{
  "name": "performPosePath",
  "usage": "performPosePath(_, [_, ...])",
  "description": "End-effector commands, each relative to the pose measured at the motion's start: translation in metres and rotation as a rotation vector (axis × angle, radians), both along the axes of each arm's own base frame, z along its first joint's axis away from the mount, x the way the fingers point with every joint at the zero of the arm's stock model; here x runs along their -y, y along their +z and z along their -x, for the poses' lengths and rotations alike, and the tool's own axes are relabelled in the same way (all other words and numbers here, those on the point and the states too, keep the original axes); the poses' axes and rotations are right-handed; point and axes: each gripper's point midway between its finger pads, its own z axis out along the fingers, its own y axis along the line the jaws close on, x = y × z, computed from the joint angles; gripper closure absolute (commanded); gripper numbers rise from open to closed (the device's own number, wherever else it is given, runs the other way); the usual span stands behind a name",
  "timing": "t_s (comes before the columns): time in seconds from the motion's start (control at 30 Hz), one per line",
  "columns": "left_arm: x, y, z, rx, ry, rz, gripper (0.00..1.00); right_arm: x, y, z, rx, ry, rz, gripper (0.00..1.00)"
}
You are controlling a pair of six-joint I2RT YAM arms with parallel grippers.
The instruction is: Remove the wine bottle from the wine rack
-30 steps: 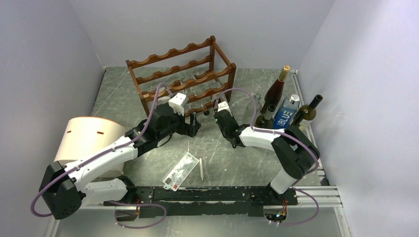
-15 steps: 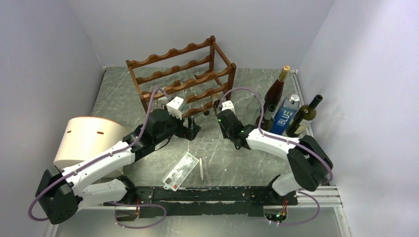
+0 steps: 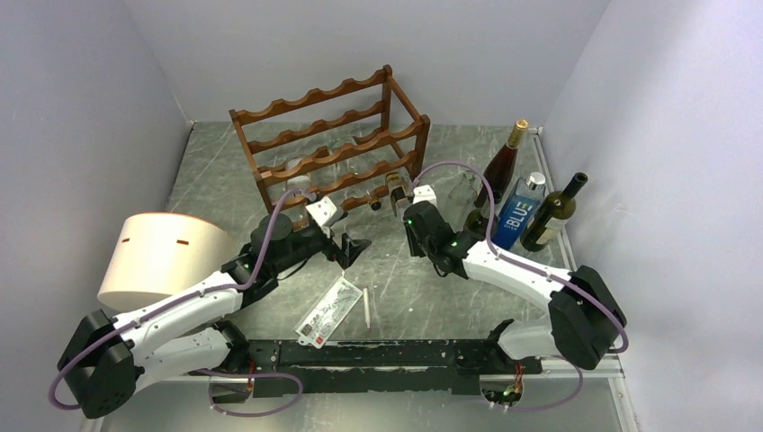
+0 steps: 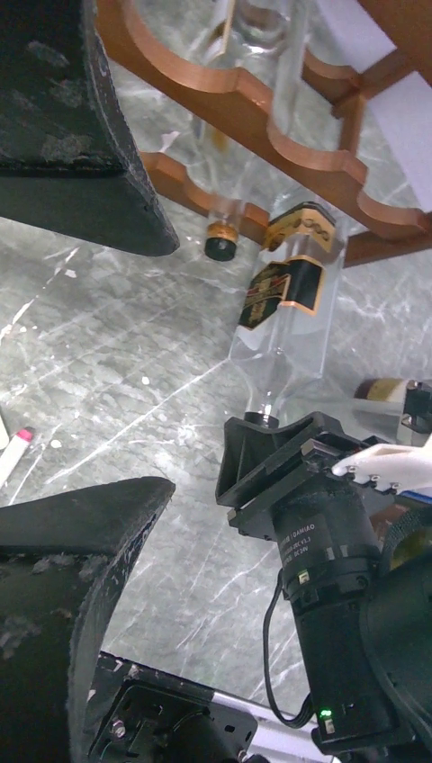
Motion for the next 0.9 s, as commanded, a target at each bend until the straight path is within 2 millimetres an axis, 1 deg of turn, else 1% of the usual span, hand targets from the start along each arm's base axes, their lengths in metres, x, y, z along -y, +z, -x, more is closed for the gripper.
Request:
performPosePath(0.0, [0.013,0.019,0.010,0.149,-0.108,0.047,0.04,-0.012,0.012,0.017,-0.023,0.059,-0.072,1.00])
performPosePath(0.17, [0.026,0.013,0.014,0.202,-0.160,0.031,0.05,-0.009,0.026,0.021,-0.023,0.060,-0.081,1.00])
performPosePath(0.3, [0.046,0.002,0.016,0.232,-0.194,-0.043,0.04,-0.005,0.034,0.026,-0.034,0.057,-0.073,1.00])
performPosePath(0.43, [0.061,0.002,0.019,0.297,-0.197,-0.077,0.05,0.002,0.037,0.035,-0.058,0.057,-0.067,1.00])
performPosePath(0.57, [0.074,0.001,0.025,0.348,-0.239,-0.078,0.05,0.004,0.046,0.041,-0.069,0.064,-0.078,1.00])
performPosePath(0.67, [0.086,-0.005,0.030,0.409,-0.259,-0.145,0.04,0.004,0.053,0.046,-0.071,0.073,-0.095,1.00])
performPosePath(0.87, [0.101,-0.014,0.029,0.487,-0.288,-0.218,0.05,0.006,0.066,0.054,-0.074,0.084,-0.121,1.00])
